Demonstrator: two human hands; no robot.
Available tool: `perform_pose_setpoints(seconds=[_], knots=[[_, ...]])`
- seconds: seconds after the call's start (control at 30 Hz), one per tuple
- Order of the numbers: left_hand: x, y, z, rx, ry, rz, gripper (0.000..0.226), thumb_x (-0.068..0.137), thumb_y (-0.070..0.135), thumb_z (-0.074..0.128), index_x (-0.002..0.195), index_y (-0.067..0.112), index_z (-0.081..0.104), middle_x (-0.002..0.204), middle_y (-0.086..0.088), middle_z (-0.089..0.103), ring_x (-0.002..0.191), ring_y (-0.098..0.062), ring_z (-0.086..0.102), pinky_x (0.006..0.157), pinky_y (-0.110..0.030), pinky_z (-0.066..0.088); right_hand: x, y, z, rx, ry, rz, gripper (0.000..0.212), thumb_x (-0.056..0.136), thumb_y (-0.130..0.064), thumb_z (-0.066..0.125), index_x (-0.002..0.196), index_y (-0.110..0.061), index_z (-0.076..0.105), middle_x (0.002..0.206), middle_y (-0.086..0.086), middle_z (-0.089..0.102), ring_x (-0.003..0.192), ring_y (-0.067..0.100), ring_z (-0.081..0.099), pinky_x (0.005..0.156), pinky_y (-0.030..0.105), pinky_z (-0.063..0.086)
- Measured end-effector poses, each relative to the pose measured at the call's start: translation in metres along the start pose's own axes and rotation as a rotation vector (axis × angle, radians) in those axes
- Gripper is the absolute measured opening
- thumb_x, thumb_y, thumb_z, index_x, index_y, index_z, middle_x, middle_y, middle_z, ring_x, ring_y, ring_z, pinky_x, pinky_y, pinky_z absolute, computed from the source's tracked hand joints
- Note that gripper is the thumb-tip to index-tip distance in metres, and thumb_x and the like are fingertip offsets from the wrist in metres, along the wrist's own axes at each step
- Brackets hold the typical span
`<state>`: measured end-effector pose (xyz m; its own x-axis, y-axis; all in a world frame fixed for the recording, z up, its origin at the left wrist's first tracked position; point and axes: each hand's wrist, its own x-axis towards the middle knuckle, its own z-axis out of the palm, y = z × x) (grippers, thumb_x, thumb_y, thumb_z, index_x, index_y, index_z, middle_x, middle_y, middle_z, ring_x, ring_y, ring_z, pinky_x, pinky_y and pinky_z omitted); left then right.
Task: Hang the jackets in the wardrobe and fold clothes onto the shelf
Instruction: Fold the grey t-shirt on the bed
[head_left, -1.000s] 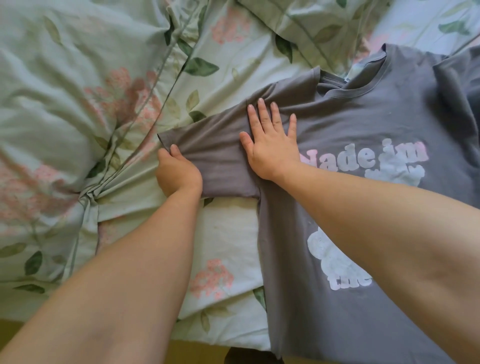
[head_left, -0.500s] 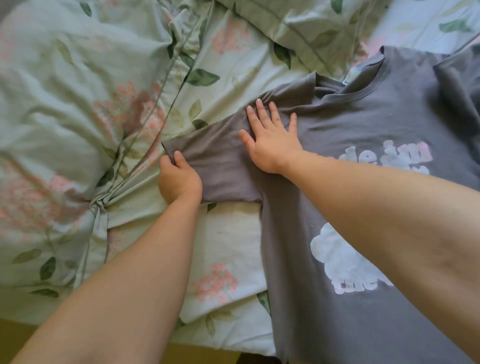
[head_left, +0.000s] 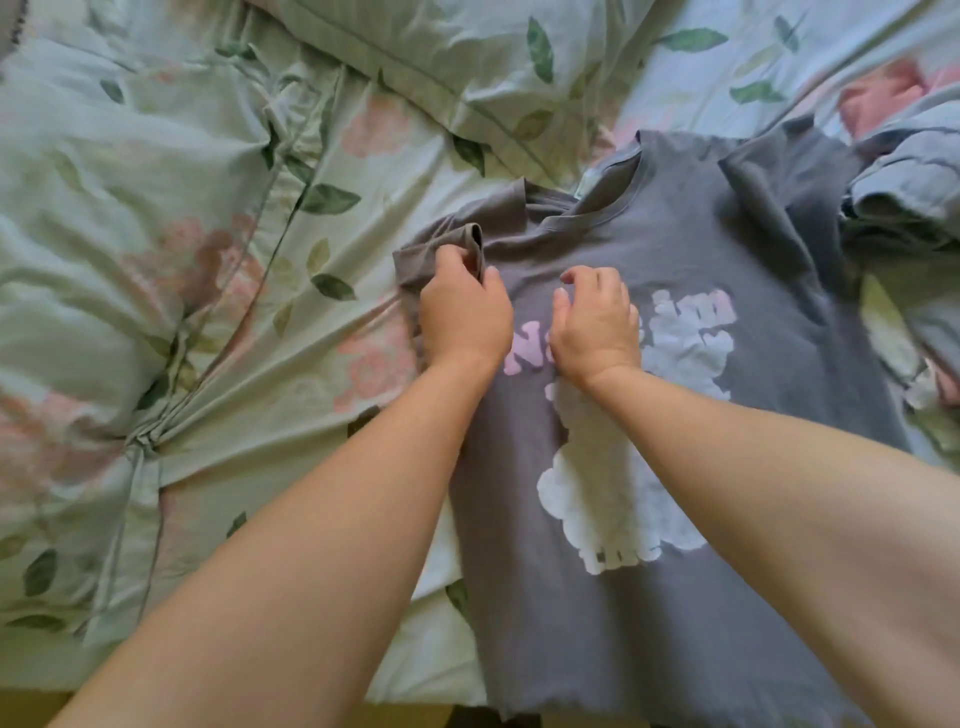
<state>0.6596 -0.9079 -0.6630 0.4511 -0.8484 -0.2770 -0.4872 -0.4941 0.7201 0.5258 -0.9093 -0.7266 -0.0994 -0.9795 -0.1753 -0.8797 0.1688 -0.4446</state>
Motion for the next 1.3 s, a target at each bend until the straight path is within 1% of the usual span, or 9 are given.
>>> perform_pose_setpoints(seconds=[0.07,0.17,0.27,0.37,0.5,0.7,0.87,1.13,1.3], knots=[[0.001,0.010,0.028,0.004,-0.130,-0.091,0.027,0.089,0.037,0.053,0.109,0.018,0.050,0.107,-0.014,0.068,0.094,-0.037,0.069,0.085,-0.043,0.058,0.004,0.021,-0.013,0.030,0.014,0.066,0.032,0.100,-0.031,0.049,0.129,-0.018,0.055,0.132,0.012,0.049,0.123,0.033,0.047,0.102,0.044,0.035],[-0.007,0.017,0.062,0.280,-0.298,-0.126,0.040,0.096,0.025,0.057,0.130,0.007,0.046,0.134,-0.018,0.057,0.122,-0.037,0.057,0.097,-0.040,0.048,0.011,0.056,-0.034,0.093,0.063,0.167,0.032,0.098,-0.027,0.053,0.128,-0.017,0.055,0.133,0.013,0.049,0.124,0.034,0.047,0.104,0.044,0.036],[-0.016,0.030,0.084,0.428,-0.230,-0.134,0.041,0.095,0.019,0.053,0.133,0.008,0.041,0.141,-0.016,0.047,0.125,-0.038,0.053,0.096,-0.044,0.047,0.023,0.090,-0.058,0.168,0.122,0.238,0.034,0.096,-0.024,0.054,0.129,-0.015,0.054,0.135,0.013,0.047,0.125,0.033,0.047,0.105,0.040,0.034],[-0.028,0.051,0.107,0.516,-0.189,0.070,0.036,0.096,0.019,0.049,0.131,0.012,0.044,0.137,-0.013,0.045,0.117,-0.039,0.056,0.093,-0.046,0.046,0.044,0.125,-0.089,0.222,0.231,0.314,0.034,0.094,-0.023,0.055,0.126,-0.015,0.055,0.134,0.013,0.048,0.125,0.033,0.048,0.105,0.039,0.035],[-0.034,0.076,0.148,0.470,-0.363,0.244,0.033,0.097,0.026,0.052,0.129,0.016,0.048,0.132,-0.010,0.047,0.112,-0.037,0.058,0.096,-0.046,0.047,0.074,0.172,-0.135,0.223,0.333,0.412,0.034,0.091,-0.021,0.054,0.124,-0.015,0.057,0.132,0.014,0.050,0.125,0.035,0.048,0.104,0.038,0.034],[-0.041,0.119,0.201,0.460,-0.445,0.367,0.043,0.098,0.028,0.052,0.140,0.021,0.048,0.143,-0.004,0.050,0.129,-0.028,0.051,0.107,-0.044,0.043,0.097,0.208,-0.166,0.279,0.197,0.396,0.033,0.094,-0.032,0.058,0.120,-0.013,0.056,0.126,0.015,0.059,0.117,0.035,0.056,0.098,0.037,0.043],[-0.032,0.142,0.234,0.535,-0.423,0.490,0.042,0.090,0.028,0.057,0.131,0.019,0.054,0.134,-0.004,0.056,0.125,-0.029,0.053,0.100,-0.047,0.048,0.116,0.204,-0.172,0.466,0.058,0.310,0.050,0.088,-0.030,0.072,0.125,-0.012,0.044,0.109,0.003,0.057,0.096,0.021,0.055,0.087,0.029,0.042],[-0.033,0.135,0.263,0.658,-0.339,0.585,0.064,0.087,0.039,0.065,0.143,0.018,0.041,0.143,-0.001,0.050,0.131,-0.028,0.046,0.101,-0.049,0.045,0.150,0.215,-0.184,0.251,-0.063,0.249,0.057,0.084,-0.033,0.079,0.122,-0.012,0.042,0.125,0.012,0.061,0.111,0.032,0.062,0.089,0.036,0.048],[-0.037,0.135,0.264,0.660,-0.361,0.602,0.063,0.085,0.042,0.066,0.139,0.019,0.043,0.143,0.000,0.049,0.134,-0.026,0.042,0.103,-0.047,0.045,0.145,0.215,-0.181,0.392,-0.108,0.279,0.027,0.085,-0.017,0.064,0.112,-0.017,0.064,0.111,0.008,0.067,0.100,0.028,0.062,0.078,0.025,0.043]])
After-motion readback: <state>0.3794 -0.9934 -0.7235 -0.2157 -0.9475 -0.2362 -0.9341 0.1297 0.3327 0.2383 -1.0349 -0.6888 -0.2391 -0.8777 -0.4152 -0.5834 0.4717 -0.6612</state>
